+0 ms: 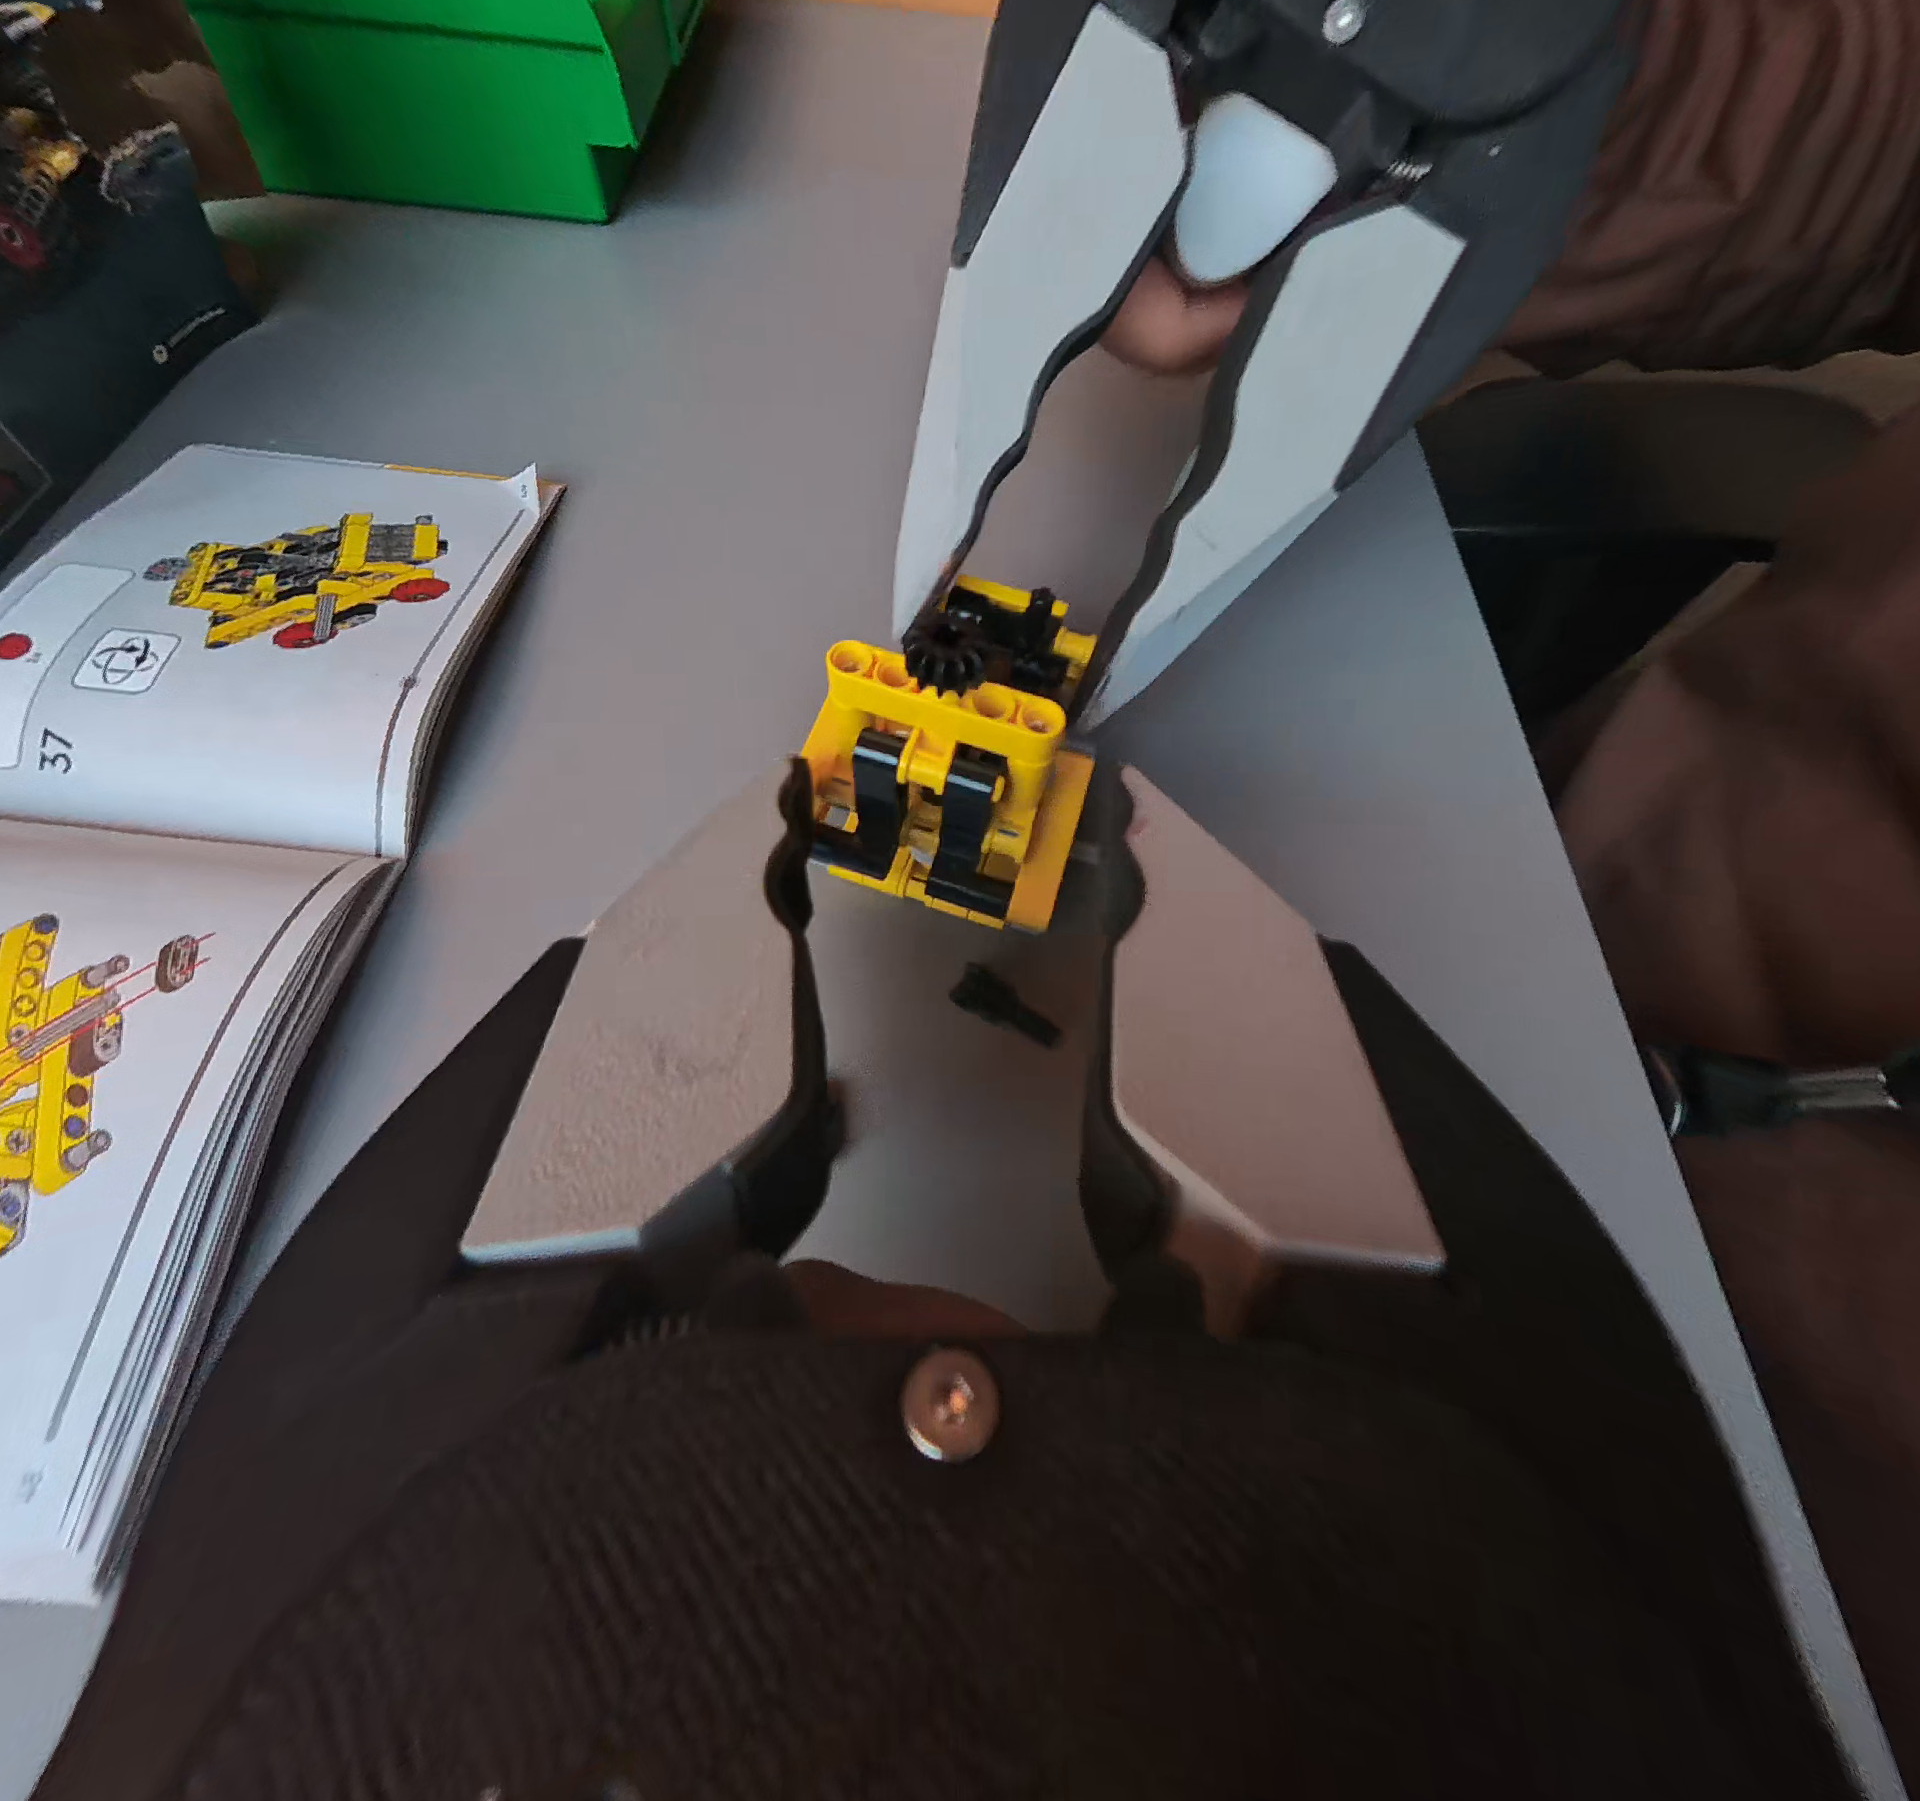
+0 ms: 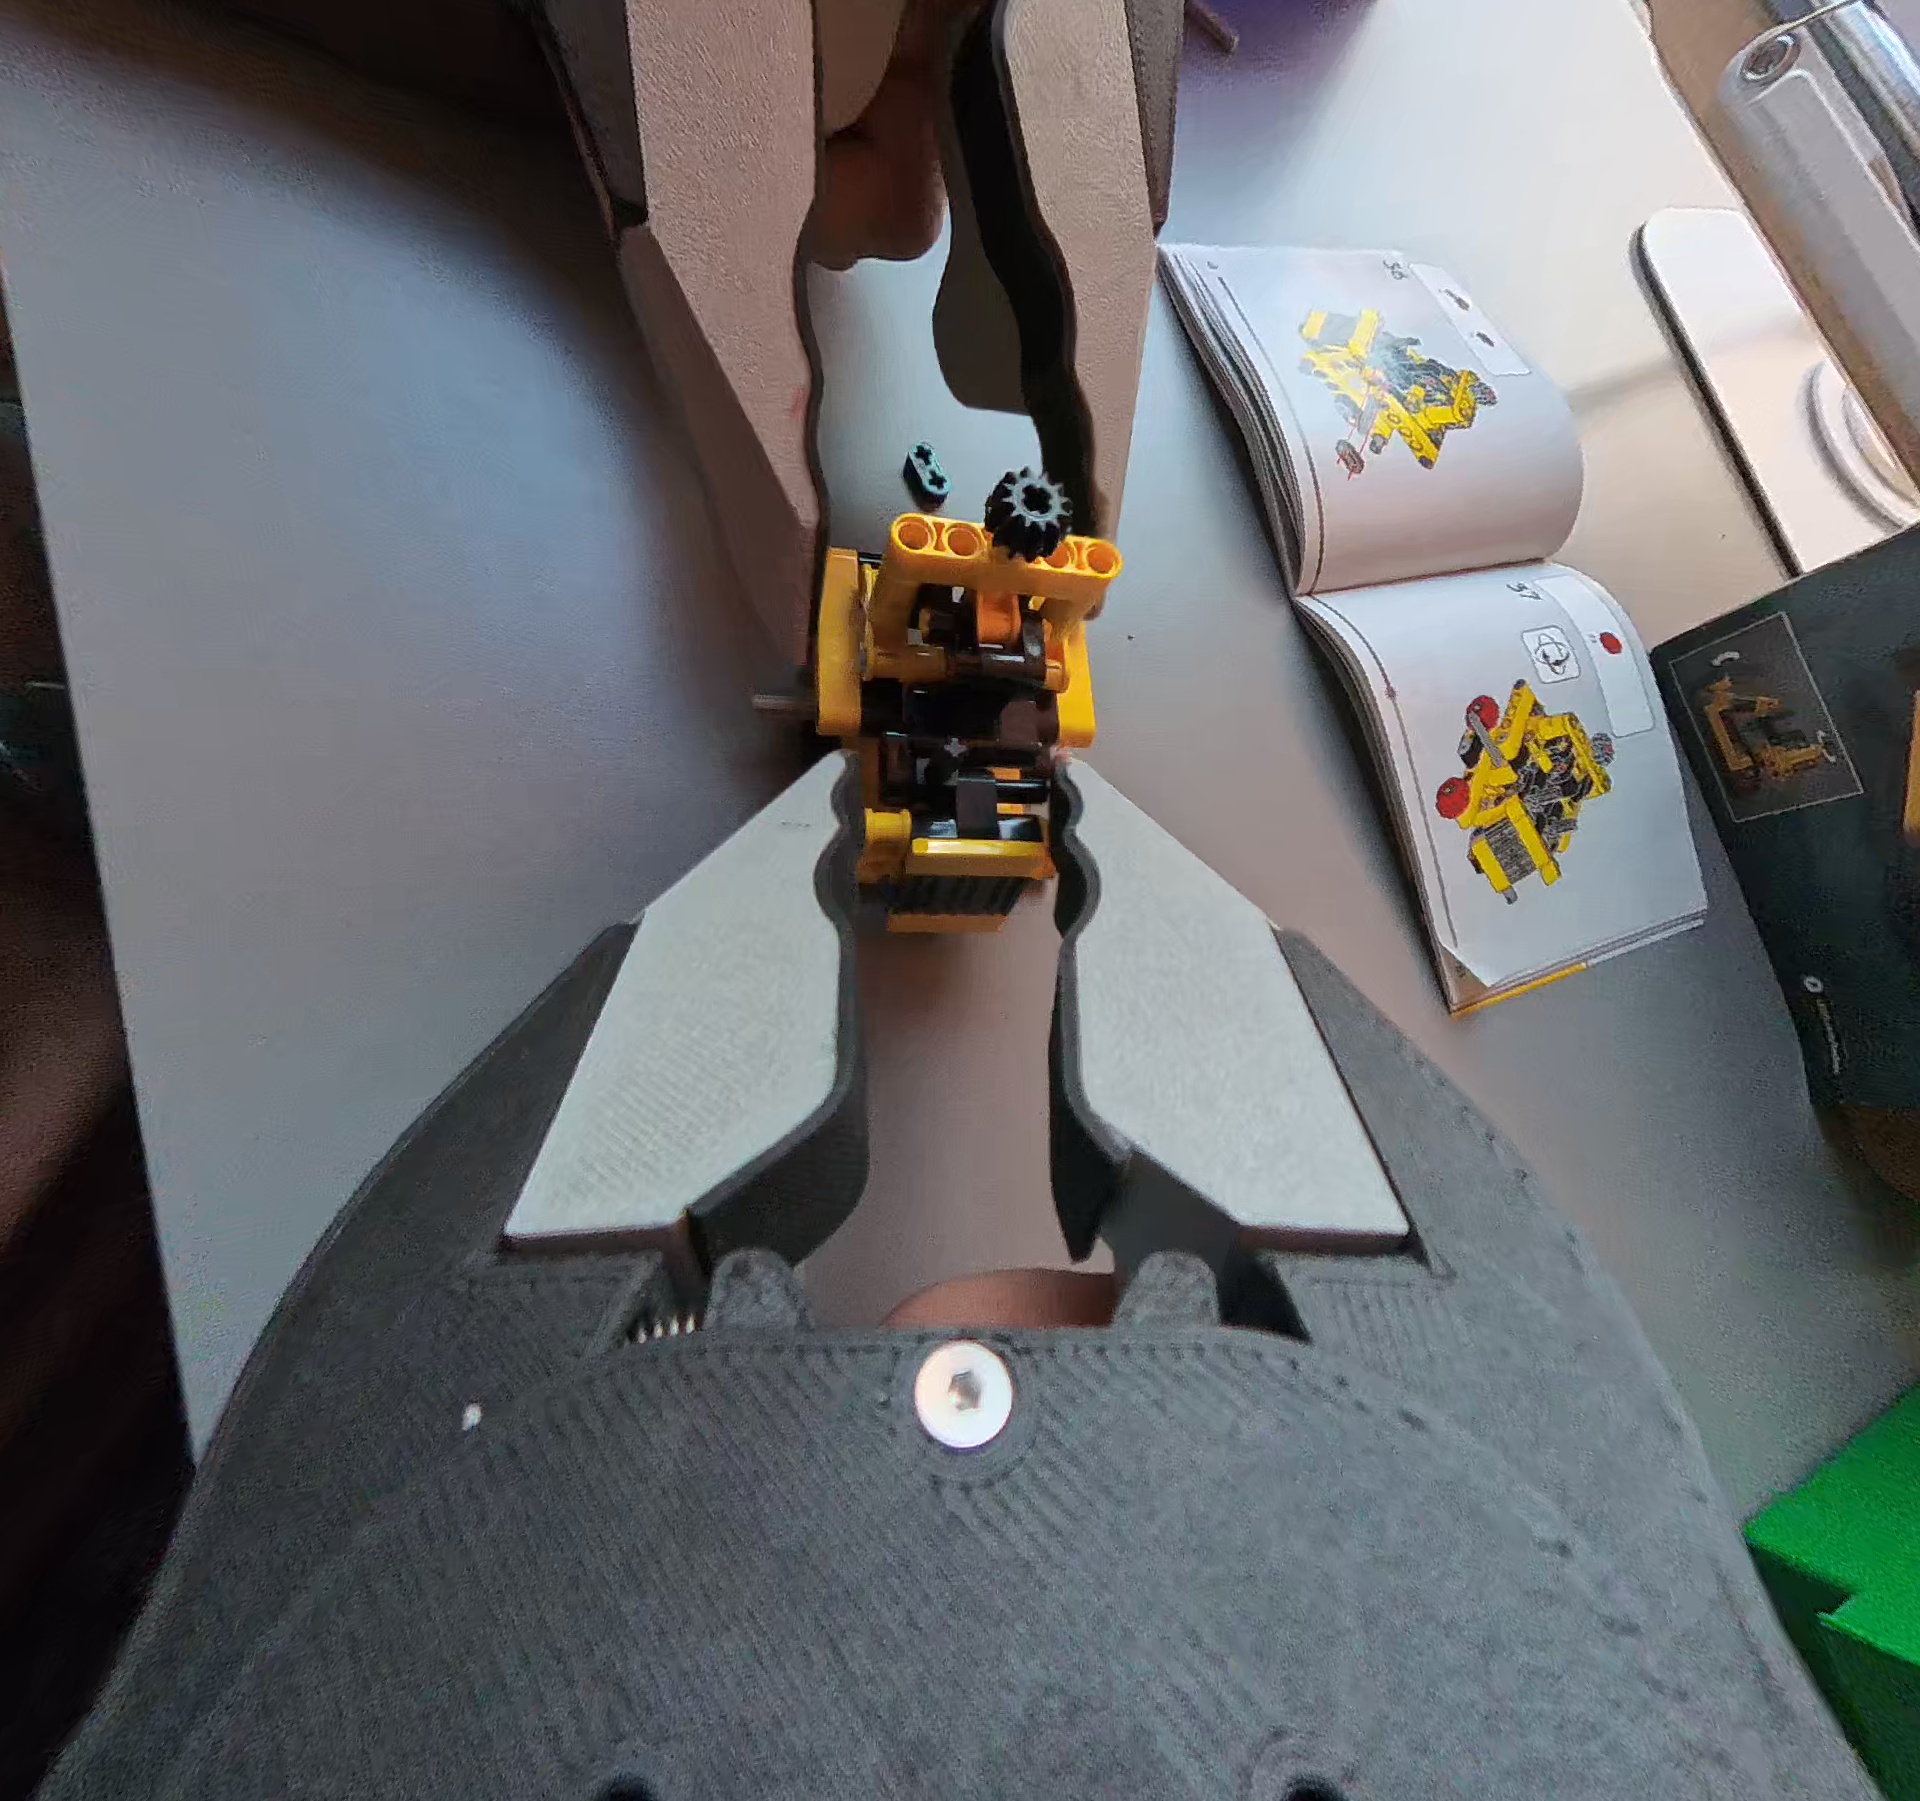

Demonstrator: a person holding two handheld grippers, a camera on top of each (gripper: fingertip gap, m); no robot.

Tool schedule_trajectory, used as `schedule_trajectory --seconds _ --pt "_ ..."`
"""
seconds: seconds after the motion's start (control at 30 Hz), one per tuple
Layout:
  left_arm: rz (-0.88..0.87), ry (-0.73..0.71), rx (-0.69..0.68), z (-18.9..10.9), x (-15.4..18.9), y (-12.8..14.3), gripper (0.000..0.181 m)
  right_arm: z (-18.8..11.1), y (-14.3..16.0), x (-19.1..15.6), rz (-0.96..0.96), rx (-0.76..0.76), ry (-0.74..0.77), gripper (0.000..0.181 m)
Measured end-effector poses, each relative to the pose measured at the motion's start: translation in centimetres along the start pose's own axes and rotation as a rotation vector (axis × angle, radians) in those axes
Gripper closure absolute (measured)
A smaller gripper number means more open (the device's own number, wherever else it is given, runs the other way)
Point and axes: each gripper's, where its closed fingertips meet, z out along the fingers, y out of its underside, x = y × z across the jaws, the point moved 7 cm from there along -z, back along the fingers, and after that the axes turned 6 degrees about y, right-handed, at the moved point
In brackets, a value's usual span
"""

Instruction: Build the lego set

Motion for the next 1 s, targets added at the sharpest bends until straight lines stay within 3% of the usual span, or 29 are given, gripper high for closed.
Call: schedule_trajectory --seconds 0.23,0.6,1.0 --pt "0.033 -0.023 -0.009 0.35 0.23 -0.10 0.139 -0.03 0.02 0.27 0.000 0.002 -0.044 0.152" --pt "0.085 -0.019 -0.013 0.34 0.83 -0.02 0.142 -0.03 0.16 0.19 -0.002 0.047 -0.099 0.152" --pt "0.069 -0.020 -0.011 0.21 0.79 0.06 0.142 0.11 -0.03 0.28 -0.127 0.042 -0.116 0.153"
